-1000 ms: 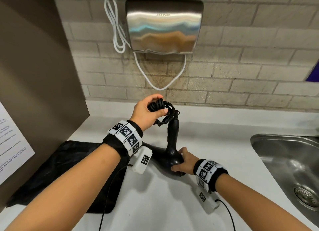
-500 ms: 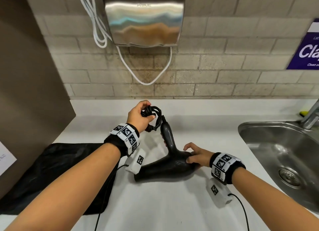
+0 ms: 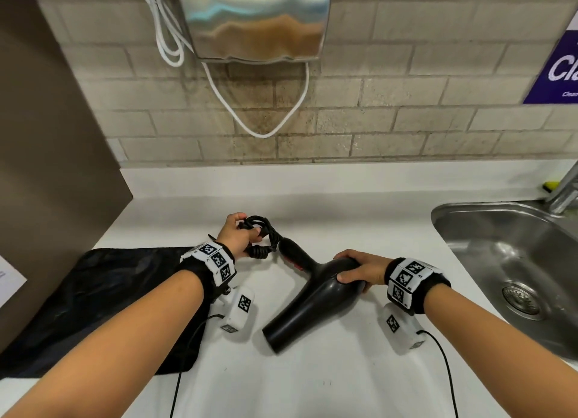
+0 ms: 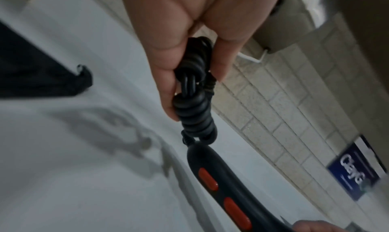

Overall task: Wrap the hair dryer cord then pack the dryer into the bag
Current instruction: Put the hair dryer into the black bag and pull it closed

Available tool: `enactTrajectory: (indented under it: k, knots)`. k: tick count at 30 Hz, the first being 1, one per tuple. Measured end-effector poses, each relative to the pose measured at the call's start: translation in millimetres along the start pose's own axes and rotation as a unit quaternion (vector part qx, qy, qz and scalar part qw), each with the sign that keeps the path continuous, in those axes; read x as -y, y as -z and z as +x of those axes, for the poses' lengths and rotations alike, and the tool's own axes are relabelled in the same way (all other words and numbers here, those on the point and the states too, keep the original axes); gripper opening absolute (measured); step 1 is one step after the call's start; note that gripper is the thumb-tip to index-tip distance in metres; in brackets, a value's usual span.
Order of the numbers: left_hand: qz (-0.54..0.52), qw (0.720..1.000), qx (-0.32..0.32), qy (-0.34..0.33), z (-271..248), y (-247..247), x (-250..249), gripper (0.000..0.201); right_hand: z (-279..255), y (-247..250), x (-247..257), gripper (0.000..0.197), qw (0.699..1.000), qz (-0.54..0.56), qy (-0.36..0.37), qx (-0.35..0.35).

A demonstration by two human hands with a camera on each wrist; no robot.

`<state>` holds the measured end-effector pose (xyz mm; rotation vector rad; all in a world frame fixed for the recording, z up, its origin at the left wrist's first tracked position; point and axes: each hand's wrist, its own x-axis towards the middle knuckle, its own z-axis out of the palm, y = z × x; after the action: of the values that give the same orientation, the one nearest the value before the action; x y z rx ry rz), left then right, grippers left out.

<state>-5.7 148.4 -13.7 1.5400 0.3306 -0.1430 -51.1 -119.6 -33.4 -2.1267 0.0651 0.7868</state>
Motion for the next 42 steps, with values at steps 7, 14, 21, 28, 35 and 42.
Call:
enactTrajectory:
  k: [7,14,21,28,35,42]
  knots:
    - [-0.088,0.992,-0.004,0.094,-3,3,19,0.050,2,14,2,0.044,0.999,-0.013,-0.019,-0.037]
    - [-0.107,0.980,0.006,0.166,-13,0,29,0.009,3,29,-9,0.054,0.986,0.021,-0.001,-0.162]
    - [0.023,0.978,-0.046,0.202,-6,-2,35,0.014,-7,24,-7,0.049,0.945,-0.057,0.020,-0.322]
    - [-0.040,0.963,0.033,0.265,-13,-1,42,0.012,-15,-2,2,0.090,0.944,-0.180,-0.014,-0.277]
    - [0.223,0.944,0.056,0.235,-26,-8,52,0.026,-22,-9,3,0.087,0.951,-0.127,-0.005,-0.283]
    - [0.311,0.948,-0.009,0.065,-33,-18,44,0.013,-22,-10,2,0.067,0.944,-0.106,0.008,-0.313]
